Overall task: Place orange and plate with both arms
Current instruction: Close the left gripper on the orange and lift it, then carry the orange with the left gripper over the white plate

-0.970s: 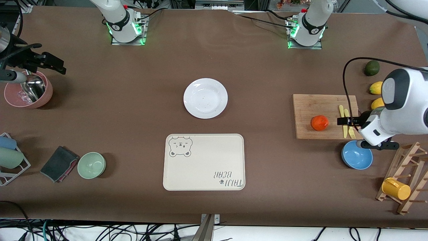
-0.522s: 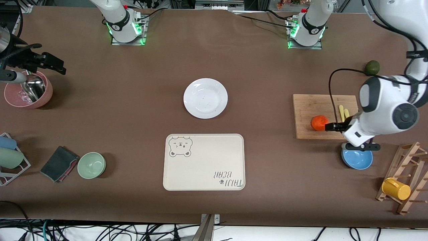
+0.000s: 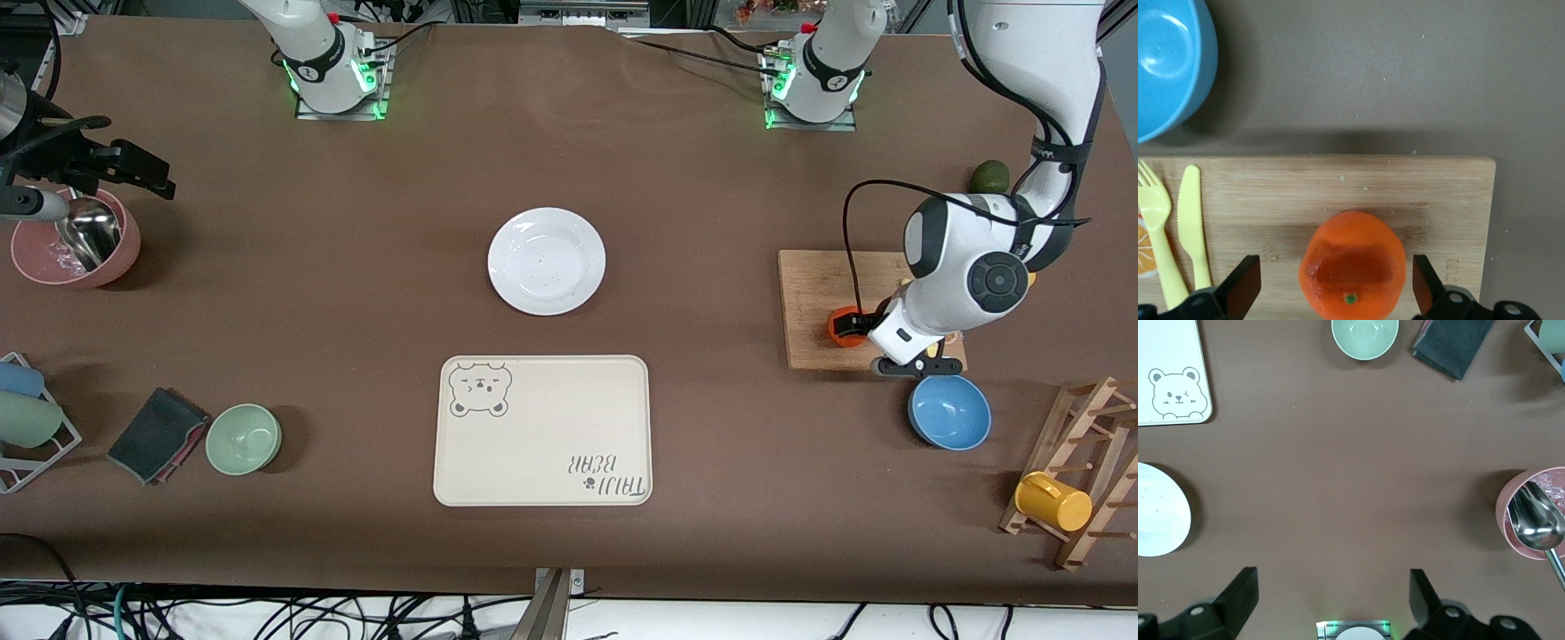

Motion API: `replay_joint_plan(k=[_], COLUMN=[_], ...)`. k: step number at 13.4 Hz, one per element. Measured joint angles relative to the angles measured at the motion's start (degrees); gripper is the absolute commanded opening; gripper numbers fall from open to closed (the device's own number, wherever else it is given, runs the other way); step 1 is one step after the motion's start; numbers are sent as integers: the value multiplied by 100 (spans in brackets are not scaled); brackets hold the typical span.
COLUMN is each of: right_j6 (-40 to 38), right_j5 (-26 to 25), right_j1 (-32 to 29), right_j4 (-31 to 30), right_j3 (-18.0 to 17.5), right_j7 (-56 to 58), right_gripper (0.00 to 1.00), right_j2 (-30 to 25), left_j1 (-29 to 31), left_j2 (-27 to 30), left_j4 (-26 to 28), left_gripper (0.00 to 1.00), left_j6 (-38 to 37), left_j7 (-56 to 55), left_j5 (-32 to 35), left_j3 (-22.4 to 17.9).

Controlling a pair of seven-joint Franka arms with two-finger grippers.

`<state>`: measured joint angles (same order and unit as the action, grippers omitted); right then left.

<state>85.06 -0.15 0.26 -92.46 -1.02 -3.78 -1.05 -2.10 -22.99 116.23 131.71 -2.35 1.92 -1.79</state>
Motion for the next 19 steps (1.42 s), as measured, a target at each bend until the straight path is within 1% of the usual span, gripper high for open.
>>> replay_joint_plan(k=[4, 5, 6, 9, 10, 12, 14, 15, 17, 19], right_j6=[2, 3, 3, 4, 4, 5, 11, 16, 25, 31], right_j5=[0, 0, 0, 0, 0, 0, 0, 0, 0, 1], right_j1=[0, 0, 0, 0, 0, 0, 0, 0, 0, 1], right_j4=[-3, -3, -3, -4, -4, -5, -7, -8, -9, -9], right_j3=[0, 0, 0, 0, 0, 0, 0, 0, 0, 0], right_j7=[0, 0, 0, 0, 0, 0, 0, 0, 0, 0], right_gripper=[100, 100, 100, 100, 100, 100, 100, 100, 100, 100], right_j2=[0, 0, 0, 0, 0, 0, 1, 1, 1, 1], left_j1=[0, 0, 0, 0, -2, -6, -139, -323, -894, -1576], left_j2=[-45, -76, -106, -175, -166, -167, -165, -161, -142, -139], left_j4=[242, 272, 299, 349, 346, 336, 146, -84, -623, -1003], left_gripper=[100, 96, 83, 18, 2, 0, 0, 0, 0, 0], left_j6=[144, 162, 201, 240, 239, 236, 23, -249, -739, -908], left_j7=[-12, -19, -42, -187, -211, -301, -700, -1101, -2197, -3397], left_j5=[1, 1, 1, 1, 1, 2, 2, 2, -40, -185], left_j3=[1, 4, 8, 18, 32, 45, 144, 205, 388, 646])
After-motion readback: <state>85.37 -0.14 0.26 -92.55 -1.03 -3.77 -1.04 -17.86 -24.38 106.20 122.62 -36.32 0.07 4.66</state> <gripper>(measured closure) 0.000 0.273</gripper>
